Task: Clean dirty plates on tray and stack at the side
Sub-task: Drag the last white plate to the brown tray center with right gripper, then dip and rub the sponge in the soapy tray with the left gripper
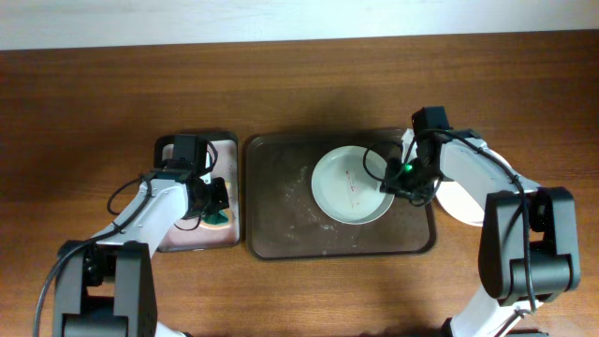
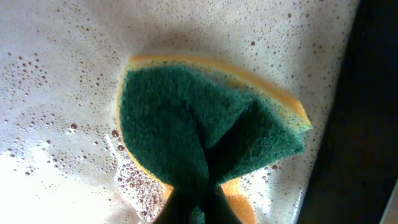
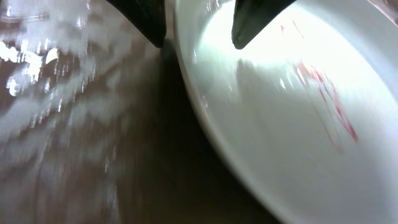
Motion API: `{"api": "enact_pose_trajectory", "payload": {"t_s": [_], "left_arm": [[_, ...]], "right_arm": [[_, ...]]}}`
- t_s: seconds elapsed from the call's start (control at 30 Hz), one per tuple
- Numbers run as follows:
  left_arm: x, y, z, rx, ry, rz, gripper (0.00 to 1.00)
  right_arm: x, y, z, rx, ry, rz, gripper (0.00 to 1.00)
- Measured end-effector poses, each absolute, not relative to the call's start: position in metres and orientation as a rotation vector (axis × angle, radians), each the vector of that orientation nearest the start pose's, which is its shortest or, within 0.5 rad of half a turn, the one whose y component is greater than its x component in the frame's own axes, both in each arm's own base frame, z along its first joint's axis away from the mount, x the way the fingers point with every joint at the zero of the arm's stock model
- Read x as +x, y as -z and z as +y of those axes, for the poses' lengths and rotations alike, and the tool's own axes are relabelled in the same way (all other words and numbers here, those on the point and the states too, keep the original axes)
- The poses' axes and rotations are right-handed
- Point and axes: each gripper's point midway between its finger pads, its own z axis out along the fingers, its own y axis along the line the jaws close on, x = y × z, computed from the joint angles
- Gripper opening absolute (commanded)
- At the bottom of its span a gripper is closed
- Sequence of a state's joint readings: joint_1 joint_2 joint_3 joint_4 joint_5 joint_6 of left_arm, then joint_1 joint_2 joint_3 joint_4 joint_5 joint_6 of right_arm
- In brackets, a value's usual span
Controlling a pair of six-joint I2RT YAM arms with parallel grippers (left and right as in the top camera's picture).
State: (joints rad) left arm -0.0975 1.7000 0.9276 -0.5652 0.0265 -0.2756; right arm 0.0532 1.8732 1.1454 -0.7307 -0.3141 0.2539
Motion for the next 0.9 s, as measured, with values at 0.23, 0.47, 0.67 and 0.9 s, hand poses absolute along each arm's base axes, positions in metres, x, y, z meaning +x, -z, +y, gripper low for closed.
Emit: {"api": "enact_pose_trajectory", "payload": {"t_s": [0.23, 0.47, 0.67, 0.9], "left_arm": [[0.326, -0.008, -0.036, -0.255, 0.101, 2.905, 0.01], [0.326, -0.008, -0.036, -0.255, 0.101, 2.905, 0.01], [0.326, -0.008, -0.036, -0.255, 0.101, 2.905, 0.00], [0.326, -0.008, -0.036, -0.255, 0.101, 2.905, 0.00]], "right_arm": [[0.388, -0.017, 0.067, 0.219, -0.454, 2.851, 0.21], [0.385, -0.014, 0.065, 0.207, -0.435, 2.861, 0.04], [0.371, -0.004, 0.067, 0.222, -0.460, 2.899, 0.04], [0.355, -0.003, 0.075, 0.231, -0.536, 2.951, 0.04]]}}
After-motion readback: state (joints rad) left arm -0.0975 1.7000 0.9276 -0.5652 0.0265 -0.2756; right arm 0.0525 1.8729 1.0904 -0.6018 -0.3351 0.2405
